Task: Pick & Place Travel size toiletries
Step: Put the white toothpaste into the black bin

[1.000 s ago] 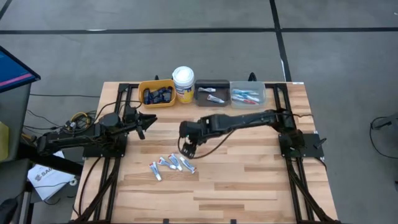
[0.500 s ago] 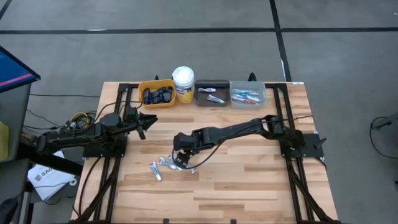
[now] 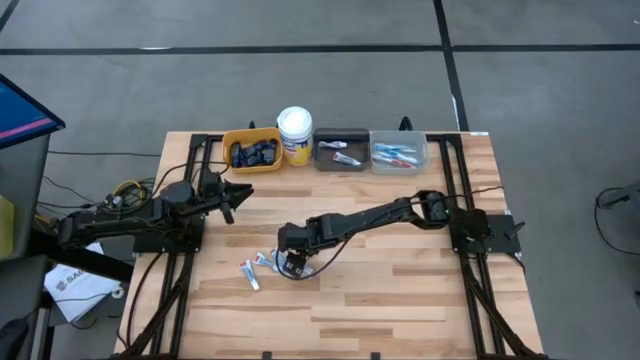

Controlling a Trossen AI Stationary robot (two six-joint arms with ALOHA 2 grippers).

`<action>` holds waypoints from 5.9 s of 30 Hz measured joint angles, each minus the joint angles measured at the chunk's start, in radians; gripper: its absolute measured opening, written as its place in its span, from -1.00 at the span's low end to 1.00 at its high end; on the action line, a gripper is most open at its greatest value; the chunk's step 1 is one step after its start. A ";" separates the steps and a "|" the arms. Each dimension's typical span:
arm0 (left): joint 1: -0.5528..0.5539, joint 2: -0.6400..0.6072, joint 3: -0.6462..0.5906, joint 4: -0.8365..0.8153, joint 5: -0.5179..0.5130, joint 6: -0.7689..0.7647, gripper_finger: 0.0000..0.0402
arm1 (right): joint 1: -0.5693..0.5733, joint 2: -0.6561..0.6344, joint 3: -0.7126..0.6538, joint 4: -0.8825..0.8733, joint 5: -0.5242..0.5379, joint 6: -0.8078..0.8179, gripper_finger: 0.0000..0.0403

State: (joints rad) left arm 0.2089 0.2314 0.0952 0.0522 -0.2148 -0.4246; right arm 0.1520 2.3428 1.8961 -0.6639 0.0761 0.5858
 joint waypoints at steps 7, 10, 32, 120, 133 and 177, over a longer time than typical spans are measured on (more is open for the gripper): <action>0.000 0.000 0.000 0.002 -0.002 0.000 -0.53 | 0.000 0.036 -0.001 0.006 0.003 -0.014 0.16; 0.000 0.000 0.000 0.003 -0.002 0.000 -0.53 | 0.000 0.047 0.002 0.023 0.000 -0.020 0.16; 0.000 0.000 0.000 0.018 0.002 0.000 -0.53 | -0.020 0.047 0.001 -0.074 0.003 -0.001 -0.94; 0.000 0.000 -0.001 0.062 -0.002 0.000 -0.53 | -0.047 0.003 0.018 -0.301 -0.107 -1.015 -0.75; 0.000 0.000 -0.001 0.062 0.002 0.000 -0.53 | -0.402 -0.261 0.021 -0.390 -0.004 -0.940 -0.75; 0.000 0.000 -0.001 0.085 -0.002 0.000 -0.53 | -0.685 -0.309 -0.053 -0.374 0.128 -0.742 0.27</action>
State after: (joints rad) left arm 0.2089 0.2310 0.0944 0.1371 -0.2165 -0.4248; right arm -0.5329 2.0336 1.8431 -1.0378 0.2045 -0.1559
